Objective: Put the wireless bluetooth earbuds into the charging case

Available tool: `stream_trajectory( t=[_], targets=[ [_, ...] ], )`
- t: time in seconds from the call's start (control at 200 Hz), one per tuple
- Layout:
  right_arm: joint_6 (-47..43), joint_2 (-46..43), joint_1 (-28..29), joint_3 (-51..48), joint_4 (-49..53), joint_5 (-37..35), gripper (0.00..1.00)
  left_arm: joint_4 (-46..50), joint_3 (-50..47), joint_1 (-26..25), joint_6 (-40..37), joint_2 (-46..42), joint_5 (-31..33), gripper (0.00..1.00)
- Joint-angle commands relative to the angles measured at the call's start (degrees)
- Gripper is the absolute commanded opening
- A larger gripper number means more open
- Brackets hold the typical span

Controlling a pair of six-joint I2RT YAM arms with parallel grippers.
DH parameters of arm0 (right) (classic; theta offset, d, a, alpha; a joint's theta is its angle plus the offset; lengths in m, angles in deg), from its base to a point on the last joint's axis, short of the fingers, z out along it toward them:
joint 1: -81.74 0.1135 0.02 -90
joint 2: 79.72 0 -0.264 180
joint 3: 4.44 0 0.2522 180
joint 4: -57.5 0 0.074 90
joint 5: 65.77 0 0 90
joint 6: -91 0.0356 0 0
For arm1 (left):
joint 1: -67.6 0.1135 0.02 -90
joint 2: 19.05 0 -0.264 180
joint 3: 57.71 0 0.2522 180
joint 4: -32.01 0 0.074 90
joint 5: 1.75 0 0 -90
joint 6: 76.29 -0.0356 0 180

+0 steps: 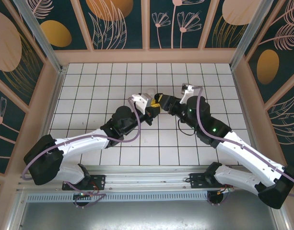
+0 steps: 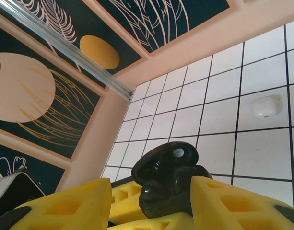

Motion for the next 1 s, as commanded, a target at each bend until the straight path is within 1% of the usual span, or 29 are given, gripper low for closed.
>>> stream_trajectory(
  t=[0.0, 0.1, 0.18, 0.24, 0.295, 0.305, 0.315, 0.34, 0.48, 0.606, 0.706, 0.781, 0.906, 0.996],
  targets=[
    [-2.87, -1.9, -0.12, 4.57, 3.99, -0.99, 0.48, -1.09, 0.52, 0.02, -2.15, -2.05, -0.52, 0.0],
    [-5.18, -1.88, -2.34, 6.96, 6.55, 0.8, 0.48, -1.78, -1.16, 0.11, -2.4, -3.26, -1.93, 0.0],
    [-6.51, -1.94, -6.35, 7.91, 7.87, 6.15, 0.48, -2.61, -3.03, 1.04, -2.68, -4.62, -5.85, 0.0],
    [-6.85, -1.75, -10.93, 8.24, 8.12, 13.6, 0.48, -2.62, -3.84, 2.58, -2.05, -5.56, -10.53, 0.0],
    [-7.0, -1.34, -14.52, 8.25, 7.85, 20.52, 0.48, -2.62, -4.35, 4.38, -0.94, -6.32, -16.46, 0.0],
    [-7.02, -1.17, -14.57, 8.27, 7.85, 21.57, 0.48, -2.67, -4.39, 4.69, -0.7, -6.54, -17.42, 0.0],
    [-7.03, -1.06, -16.01, 8.34, 7.92, 22.58, 0.48, -2.68, -4.51, 5.05, -0.44, -6.62, -18.25, 0.0],
    [-7.1, -0.6, -17.45, 8.43, 8.01, 24.83, 0.48, -2.71, -4.7, 5.73, 0.05, -6.98, -20.3, 0.0],
    [-7.03, 2.58, -21.9, 8.37, 8.01, 36.65, 0.48, -0.89, -4.95, 7.48, -0.67, -9.33, -28.21, 0.0],
    [-5.18, 5.23, -22.58, 6.78, 4.57, 44.99, 0.44, 1.69, -3.91, 7.88, -1.7, -9.9, -33.34, 0.0],
    [-1.9, 6.42, -22.42, 4.13, -0.58, 49.1, 0.38, 1.46, -3.34, 7.86, -0.99, -8.93, -36.61, 0.0],
    [-0.5, 6.98, -21.72, 2.61, -3.34, 51.23, 0.35, 0.53, -2.77, 7.91, 0.32, -7.48, -38.67, 0.0],
    [-0.88, 8.17, -19.81, 2.15, -4.14, 53.32, 0.34, -1.04, -2.61, 7.86, 1.58, -5.87, -39.1, 0.0],
    [-2.01, 9.12, -18.87, 2.62, -2.51, 53.92, 0.33, -2.15, -2.61, 7.93, 2.02, -5.43, -38.46, 0.0]
  ],
)
